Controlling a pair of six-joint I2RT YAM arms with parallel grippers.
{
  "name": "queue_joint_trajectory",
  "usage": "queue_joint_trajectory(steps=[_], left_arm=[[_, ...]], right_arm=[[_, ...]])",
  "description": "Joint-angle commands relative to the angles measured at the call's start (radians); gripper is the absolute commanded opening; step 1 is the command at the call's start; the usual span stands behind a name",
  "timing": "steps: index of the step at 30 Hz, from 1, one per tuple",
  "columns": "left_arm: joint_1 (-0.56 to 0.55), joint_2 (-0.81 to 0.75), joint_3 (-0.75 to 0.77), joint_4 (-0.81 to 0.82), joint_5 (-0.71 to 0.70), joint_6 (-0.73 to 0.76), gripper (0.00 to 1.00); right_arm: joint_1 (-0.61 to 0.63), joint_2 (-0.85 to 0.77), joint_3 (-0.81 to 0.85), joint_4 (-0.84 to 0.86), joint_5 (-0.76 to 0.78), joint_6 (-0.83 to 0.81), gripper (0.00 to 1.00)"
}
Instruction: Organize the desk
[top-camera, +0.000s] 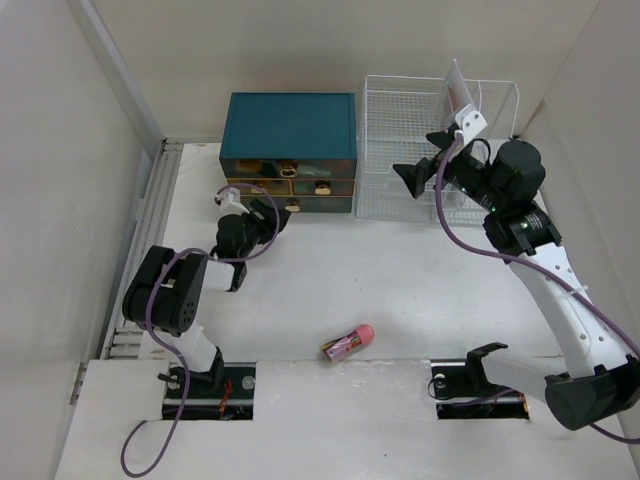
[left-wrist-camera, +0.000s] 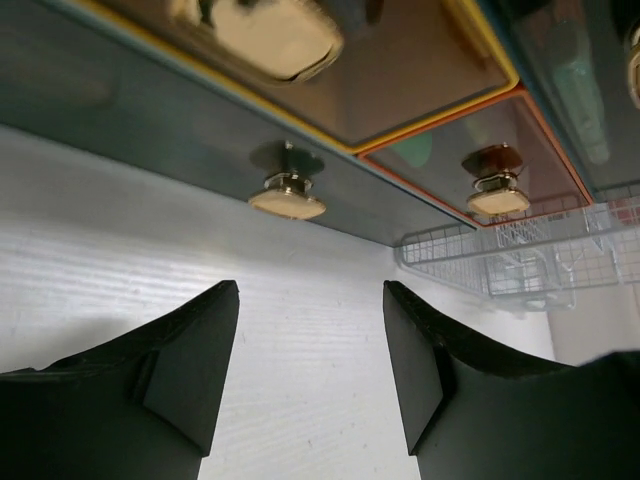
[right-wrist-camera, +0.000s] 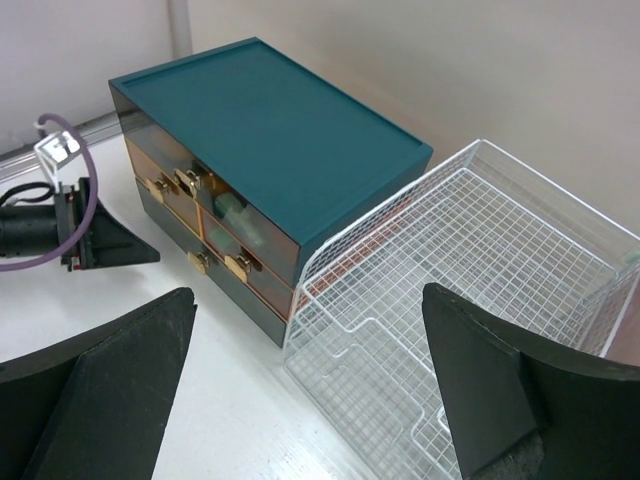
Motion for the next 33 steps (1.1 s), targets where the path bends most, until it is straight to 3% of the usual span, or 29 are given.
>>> queue_joint_trajectory(steps=[1, 9, 33], left_arm=[[-0.024, 0.007, -0.07, 0.225, -0.102, -0.112, 0.56], [-0.044, 0.126, -0.085, 0.419, -0.137, -0.193, 0.56], [-0.054, 0.332, 0.12, 0.419, -0.209, -0.282, 0.57]], right_arm=[[-0.005, -0.01, -0.003, 0.055, -0.019, 0.012, 1.0], [-0.005, -0.01, -0.012, 0.064, -0.019, 0.012, 1.0], [-0.005, -0.001, -0.012, 0.064, -0.019, -0.007, 1.0]])
